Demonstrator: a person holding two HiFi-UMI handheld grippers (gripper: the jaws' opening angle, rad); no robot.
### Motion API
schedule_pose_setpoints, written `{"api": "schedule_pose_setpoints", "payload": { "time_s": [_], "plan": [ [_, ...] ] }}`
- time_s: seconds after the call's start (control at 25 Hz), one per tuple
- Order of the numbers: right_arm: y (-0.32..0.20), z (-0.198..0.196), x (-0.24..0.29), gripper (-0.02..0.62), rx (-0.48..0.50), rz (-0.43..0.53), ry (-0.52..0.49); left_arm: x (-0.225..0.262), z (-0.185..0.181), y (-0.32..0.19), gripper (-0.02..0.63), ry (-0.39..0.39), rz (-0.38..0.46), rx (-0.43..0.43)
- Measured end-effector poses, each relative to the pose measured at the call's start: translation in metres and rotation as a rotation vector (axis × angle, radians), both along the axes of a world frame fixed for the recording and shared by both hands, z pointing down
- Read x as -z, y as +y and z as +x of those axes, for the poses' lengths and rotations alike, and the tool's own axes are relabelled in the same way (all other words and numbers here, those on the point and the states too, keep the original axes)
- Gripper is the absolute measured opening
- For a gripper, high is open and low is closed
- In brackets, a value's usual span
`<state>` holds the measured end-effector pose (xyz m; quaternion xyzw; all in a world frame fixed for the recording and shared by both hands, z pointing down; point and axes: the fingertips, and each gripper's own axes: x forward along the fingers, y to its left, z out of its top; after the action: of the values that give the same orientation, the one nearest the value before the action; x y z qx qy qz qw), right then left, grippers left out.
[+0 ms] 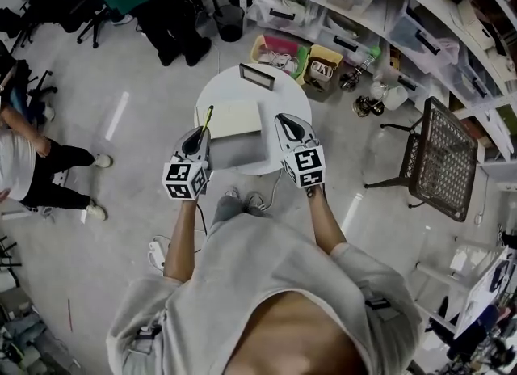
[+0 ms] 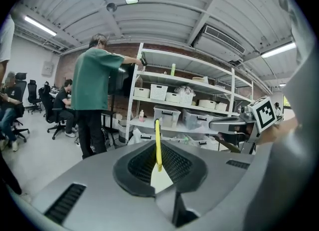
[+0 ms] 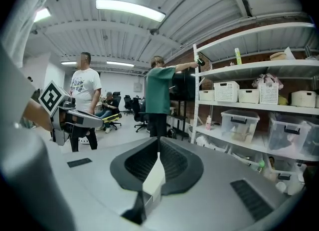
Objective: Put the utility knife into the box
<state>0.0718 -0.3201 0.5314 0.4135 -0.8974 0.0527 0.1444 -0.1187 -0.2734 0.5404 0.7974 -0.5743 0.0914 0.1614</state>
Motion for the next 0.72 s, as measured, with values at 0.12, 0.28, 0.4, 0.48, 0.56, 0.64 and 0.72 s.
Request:
{"api": "schedule_pose_setpoints", "payload": {
  "time_s": [0.12,0.28,0.4,0.48,0.56,0.64,0.72],
  "plan": [
    [0.003,-0.010,-0.006,0.037,0.001,-0.020,0.010,-0.009,-0.010,0.002,0.038,0.002,-0.025,-0.008],
    [0.009,-0.018,-0.018,0.036,-0.015,-0.053,0.022,-0.023,-0.014,0.003,0.038,0.006,-0.059,-0.037],
    [0.013,-0.022,-0.026,0.037,-0.023,-0.078,0.026,-0.032,-0.014,0.004,0.038,0.003,-0.081,-0.059],
    [0.016,-0.024,-0.032,0.037,-0.026,-0.093,0.028,-0.038,-0.013,0.006,0.038,-0.009,-0.094,-0.080],
    [0.020,-0.026,-0.039,0.037,-0.029,-0.110,0.034,-0.044,-0.013,0.008,0.038,-0.018,-0.108,-0.097],
    [0.023,-0.028,-0.046,0.037,-0.032,-0.126,0.040,-0.051,-0.013,0.011,0.038,-0.023,-0.122,-0.110],
    [0.026,-0.031,-0.053,0.037,-0.031,-0.138,0.042,-0.059,-0.013,0.014,0.038,-0.034,-0.136,-0.127]
  ]
}}
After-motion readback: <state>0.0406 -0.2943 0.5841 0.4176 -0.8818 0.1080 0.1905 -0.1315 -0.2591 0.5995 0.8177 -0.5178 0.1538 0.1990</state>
